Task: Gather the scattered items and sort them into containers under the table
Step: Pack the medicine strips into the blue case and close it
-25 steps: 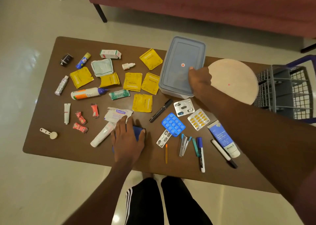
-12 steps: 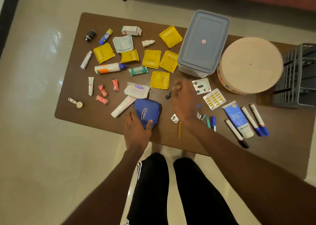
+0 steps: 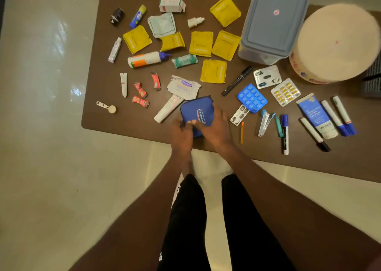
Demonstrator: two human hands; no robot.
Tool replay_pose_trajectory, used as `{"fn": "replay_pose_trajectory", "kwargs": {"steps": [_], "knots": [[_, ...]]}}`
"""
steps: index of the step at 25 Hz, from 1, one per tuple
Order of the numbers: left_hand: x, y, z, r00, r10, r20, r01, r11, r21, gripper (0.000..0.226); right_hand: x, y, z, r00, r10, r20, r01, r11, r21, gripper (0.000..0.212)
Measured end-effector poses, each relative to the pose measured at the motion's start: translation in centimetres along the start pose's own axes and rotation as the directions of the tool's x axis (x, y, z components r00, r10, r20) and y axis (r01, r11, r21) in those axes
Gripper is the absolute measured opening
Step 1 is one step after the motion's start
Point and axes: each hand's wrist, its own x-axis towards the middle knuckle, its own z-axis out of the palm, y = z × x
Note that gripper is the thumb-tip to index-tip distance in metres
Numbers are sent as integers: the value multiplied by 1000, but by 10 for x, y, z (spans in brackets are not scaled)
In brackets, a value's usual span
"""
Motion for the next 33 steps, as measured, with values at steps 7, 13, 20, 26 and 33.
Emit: {"fn": "replay_pose_trajectory", "kwargs": {"steps": [7, 13, 20, 26, 33], "knots": [[-4, 42, -31, 964, 15, 267, 83, 932, -352, 39, -25, -15, -20, 914, 337, 227, -406, 748, 526, 79], [-5, 58, -49, 835, -70, 546, 358, 823, -442, 80, -37, -16, -27, 930, 201, 309, -347, 759, 551, 44], [-7, 76, -49, 718, 31, 695, 85, 988, -132, 55, -13, -42, -44, 928, 330, 173, -365, 710, 602, 33], [-9, 97, -38, 658, 48, 752, -220, 967, 131, 92, 1, -47, -59, 923, 344, 172, -357, 601, 715, 14], [-10, 102, -11, 656, 17, 755, -138, 986, 97, 95, 21, -55, -63, 865, 501, 10, -246, 407, 880, 25]]}}
